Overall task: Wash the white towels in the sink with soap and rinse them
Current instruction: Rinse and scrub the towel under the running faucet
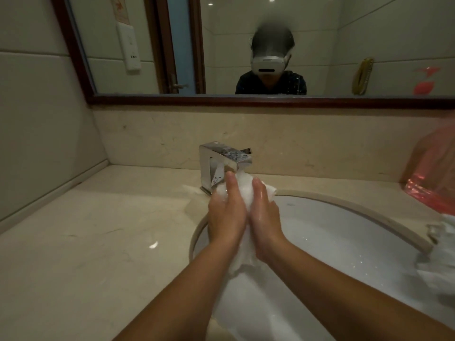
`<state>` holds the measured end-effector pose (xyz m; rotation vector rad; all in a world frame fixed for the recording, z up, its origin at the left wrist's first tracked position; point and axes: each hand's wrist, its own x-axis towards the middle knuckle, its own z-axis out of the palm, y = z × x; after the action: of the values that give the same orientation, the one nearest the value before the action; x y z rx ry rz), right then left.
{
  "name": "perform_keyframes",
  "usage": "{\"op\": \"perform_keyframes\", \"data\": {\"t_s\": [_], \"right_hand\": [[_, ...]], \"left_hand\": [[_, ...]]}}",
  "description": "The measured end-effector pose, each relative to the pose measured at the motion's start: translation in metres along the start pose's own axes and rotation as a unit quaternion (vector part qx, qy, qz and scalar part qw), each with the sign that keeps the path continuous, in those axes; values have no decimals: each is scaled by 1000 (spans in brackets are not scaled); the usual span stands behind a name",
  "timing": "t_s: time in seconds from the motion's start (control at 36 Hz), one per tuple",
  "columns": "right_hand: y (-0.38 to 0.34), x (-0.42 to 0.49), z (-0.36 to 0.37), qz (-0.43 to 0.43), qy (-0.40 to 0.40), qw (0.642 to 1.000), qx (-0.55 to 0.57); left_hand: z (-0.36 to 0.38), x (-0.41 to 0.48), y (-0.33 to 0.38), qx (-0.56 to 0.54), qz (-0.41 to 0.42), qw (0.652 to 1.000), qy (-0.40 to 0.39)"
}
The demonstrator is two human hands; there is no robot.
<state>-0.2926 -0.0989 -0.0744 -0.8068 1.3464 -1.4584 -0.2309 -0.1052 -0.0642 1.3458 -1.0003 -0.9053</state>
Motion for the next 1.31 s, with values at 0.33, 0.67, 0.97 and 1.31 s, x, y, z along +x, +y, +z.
{"op": "perform_keyframes", "data": {"t_s": [0.33,0.67,0.97,1.31], "right_hand": [[-7,-4,-5,-53,128,990,-6],[-12,12,-18,43,38,996,-64],[-15,48,-54,147,45,985,79],[-20,45,-44,123,49,982,133]], "left_hand": [[3,-17,9,47,40,998,24],[-2,4,5,33,-56,998,-21],[-7,8,4,-133,-234,952,-144],[-4,16,-1,50,-91,994,-19]]}}
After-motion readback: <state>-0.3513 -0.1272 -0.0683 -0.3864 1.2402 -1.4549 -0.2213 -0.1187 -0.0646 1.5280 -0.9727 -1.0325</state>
